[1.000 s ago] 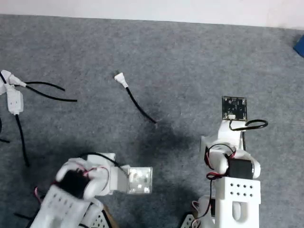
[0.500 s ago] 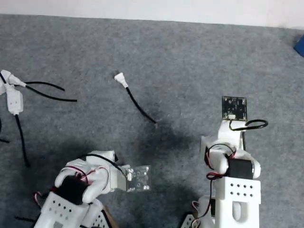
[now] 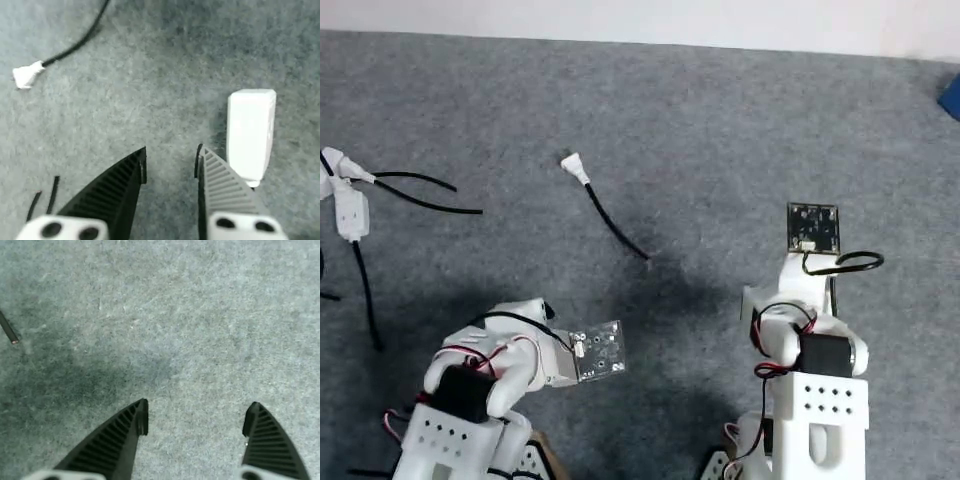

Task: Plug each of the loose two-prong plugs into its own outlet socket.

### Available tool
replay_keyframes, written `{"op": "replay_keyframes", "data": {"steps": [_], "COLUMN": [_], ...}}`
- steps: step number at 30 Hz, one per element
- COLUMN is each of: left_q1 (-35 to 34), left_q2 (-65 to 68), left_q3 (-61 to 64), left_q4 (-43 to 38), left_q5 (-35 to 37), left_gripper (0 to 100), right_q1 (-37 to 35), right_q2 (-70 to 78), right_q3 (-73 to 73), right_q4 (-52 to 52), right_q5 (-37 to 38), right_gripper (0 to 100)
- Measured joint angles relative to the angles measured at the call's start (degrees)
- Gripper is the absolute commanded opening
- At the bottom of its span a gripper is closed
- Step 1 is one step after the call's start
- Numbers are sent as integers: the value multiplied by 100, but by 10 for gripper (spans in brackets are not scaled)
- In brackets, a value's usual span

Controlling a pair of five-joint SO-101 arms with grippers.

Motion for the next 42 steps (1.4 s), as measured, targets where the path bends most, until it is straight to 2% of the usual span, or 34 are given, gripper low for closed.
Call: {"op": "replay_keyframes", "data": {"steps": [5, 8, 13, 15, 18, 22, 26, 30, 33, 36, 42], "left_q1": [53, 413, 844, 958, 1029, 1055, 1415, 2242, 2892, 3253, 3323], "left_q2": [-9, -44, 26, 281, 1099, 2884, 4862, 6040, 6136, 6048, 5679], "left_q3": [316, 264, -53, -554, -1459, -2611, -3516, -3763, -3771, -3613, -2787], "left_q4": [9, 466, 835, 1055, 1442, 1547, 1582, 1591, 1591, 1600, 1741], "left_q5": [-18, 26, 651, 870, 1319, 1741, 1758, 1600, 1582, 1495, 835], "left_gripper": [175, 175, 175, 175, 175, 172, 171, 171, 171, 171, 174], "right_q1": [0, 0, 0, 0, 0, 0, -255, -316, -316, -316, -316], "right_q2": [0, 0, 0, 0, 0, 0, 0, 0, 0, 0, 0], "right_q3": [0, 0, 0, 0, 0, 0, 0, 0, 0, 0, 0], "right_q4": [0, 0, 0, 0, 0, 97, 299, 316, 316, 316, 316], "right_q5": [0, 0, 0, 0, 0, 70, 229, 246, 246, 273, 360], "right_gripper": [300, 300, 300, 300, 300, 300, 300, 300, 300, 300, 300]}}
